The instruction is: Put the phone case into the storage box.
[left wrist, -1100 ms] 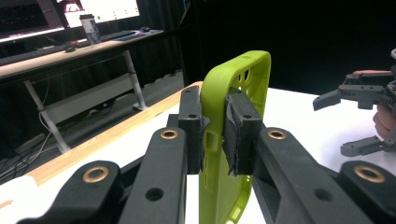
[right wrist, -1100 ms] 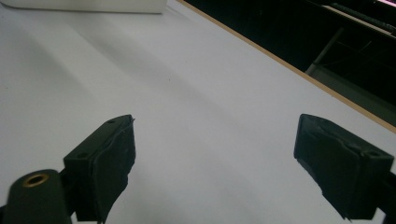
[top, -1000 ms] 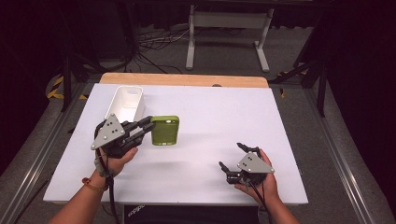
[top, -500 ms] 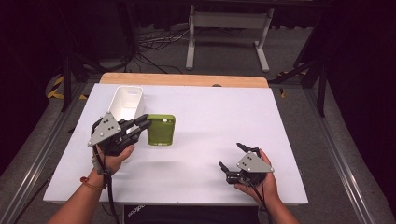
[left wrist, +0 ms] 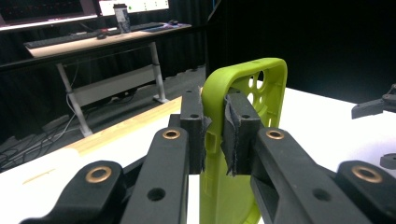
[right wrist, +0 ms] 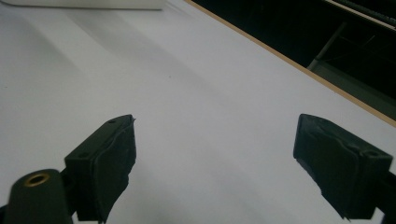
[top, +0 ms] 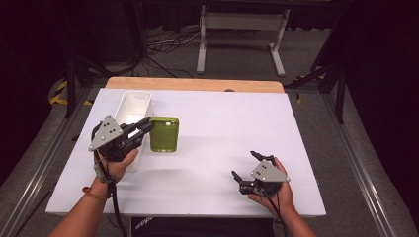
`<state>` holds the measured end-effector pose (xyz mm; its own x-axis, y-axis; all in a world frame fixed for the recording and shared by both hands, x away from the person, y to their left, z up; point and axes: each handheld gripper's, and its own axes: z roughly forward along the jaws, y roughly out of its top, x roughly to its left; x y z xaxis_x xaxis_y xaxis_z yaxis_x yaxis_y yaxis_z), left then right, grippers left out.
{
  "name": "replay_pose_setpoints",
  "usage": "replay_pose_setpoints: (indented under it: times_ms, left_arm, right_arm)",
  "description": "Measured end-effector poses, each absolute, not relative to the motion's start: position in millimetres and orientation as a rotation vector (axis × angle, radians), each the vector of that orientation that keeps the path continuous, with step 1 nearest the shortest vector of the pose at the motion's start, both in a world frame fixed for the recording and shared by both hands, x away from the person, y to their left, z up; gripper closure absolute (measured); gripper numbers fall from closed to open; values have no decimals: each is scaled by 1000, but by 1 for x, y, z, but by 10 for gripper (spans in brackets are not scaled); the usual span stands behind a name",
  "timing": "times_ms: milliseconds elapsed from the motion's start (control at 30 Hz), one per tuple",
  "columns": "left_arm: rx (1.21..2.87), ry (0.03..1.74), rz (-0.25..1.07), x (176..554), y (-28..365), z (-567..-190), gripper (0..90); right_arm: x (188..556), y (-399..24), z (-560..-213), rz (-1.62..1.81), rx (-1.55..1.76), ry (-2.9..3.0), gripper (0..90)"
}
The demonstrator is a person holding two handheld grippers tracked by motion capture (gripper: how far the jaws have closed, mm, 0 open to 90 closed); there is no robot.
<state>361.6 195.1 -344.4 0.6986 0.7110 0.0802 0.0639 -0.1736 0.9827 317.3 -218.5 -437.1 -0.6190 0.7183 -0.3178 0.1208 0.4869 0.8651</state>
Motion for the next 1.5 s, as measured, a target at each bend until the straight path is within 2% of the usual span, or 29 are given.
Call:
replay_pose_setpoints:
  times_ms: [1500]
  left_arm:
    - [1557,704,726,365,234,-334,802]
  right_arm:
    - [318,-220,-434,1127,691,2034,143]
